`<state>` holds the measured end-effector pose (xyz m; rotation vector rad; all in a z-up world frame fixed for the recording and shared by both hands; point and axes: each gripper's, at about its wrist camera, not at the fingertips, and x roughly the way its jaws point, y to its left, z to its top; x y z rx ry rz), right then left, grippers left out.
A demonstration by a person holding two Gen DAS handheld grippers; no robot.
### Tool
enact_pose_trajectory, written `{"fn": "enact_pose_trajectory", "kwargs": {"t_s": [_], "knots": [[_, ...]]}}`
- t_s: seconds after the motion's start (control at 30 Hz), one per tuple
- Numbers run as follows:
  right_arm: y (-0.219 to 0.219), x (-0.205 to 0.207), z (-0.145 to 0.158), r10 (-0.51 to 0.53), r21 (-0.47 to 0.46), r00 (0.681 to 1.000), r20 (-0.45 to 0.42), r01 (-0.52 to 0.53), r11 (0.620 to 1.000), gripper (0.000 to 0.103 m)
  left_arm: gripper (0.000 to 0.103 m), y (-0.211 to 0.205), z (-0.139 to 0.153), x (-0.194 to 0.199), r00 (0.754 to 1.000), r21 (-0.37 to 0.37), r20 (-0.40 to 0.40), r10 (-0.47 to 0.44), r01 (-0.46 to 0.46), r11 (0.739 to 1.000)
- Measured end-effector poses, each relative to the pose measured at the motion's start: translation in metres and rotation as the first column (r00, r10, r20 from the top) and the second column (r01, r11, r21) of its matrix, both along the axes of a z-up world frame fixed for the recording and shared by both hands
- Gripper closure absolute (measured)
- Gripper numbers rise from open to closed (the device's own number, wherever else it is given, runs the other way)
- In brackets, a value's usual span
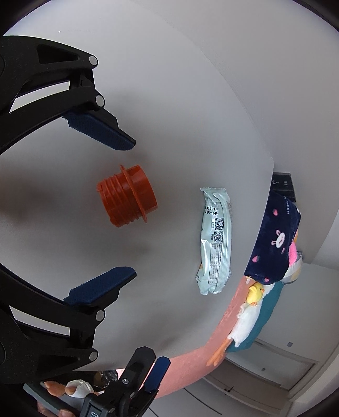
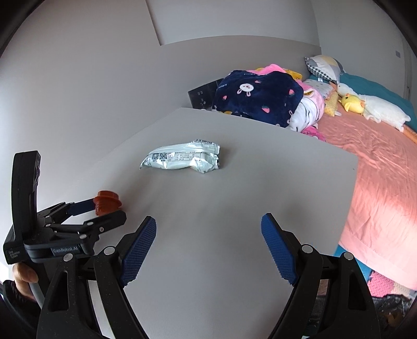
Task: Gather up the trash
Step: 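Grasp the orange cap with the left tool while the right tool grasps the foil packet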
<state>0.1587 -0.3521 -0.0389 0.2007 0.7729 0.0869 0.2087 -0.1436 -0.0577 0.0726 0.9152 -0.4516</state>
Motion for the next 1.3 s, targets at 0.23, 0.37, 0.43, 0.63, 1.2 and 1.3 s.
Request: {"fn": "enact_pose_trajectory", "kwargs": {"t_s": [0.23, 0.37, 0.43, 0.63, 1.2, 1.3], "knots": [[0.012, 0.034, -0.003, 0.028, -0.026, 1.0, -0.009, -0.029, 0.999, 0.02, 0.051, 0.003, -0.004, 0.01, 1.0, 0.039, 0.015, -0.01, 0.009, 0.999], [0.02, 0.053, -0.007, 0.047, -0.051, 0.999, -0.018, -0.047, 0.998, 0.02, 0.059, 0.01, -0.002, 0.016, 1.0, 0.024, 0.017, 0.02, -0.021, 0.999], [0.023, 0.062, -0.01, 0.054, -0.06, 0.998, -0.026, -0.055, 0.997, 0.02, 0.059, 0.016, 0.001, 0.02, 0.999, 0.013, 0.026, 0.039, -0.04, 0.999], [0.037, 0.096, -0.017, 0.062, -0.161, 0.997, -0.054, -0.069, 0.984, 0.02, 0.059, 0.039, 0.009, 0.033, 0.996, -0.029, 0.03, 0.081, -0.081, 0.996], [0.069, 0.158, -0.028, 0.24, -0.24, 0.961, -0.136, -0.267, 0.934, 0.028, 0.059, 0.059, 0.011, 0.044, 0.994, -0.074, -0.005, 0.108, -0.108, 0.991], [0.068, 0.16, -0.024, 0.243, -0.194, 0.959, -0.145, -0.268, 0.944, 0.065, 0.059, 0.061, 0.01, 0.045, 0.994, -0.08, -0.01, 0.111, -0.112, 0.991]]}}
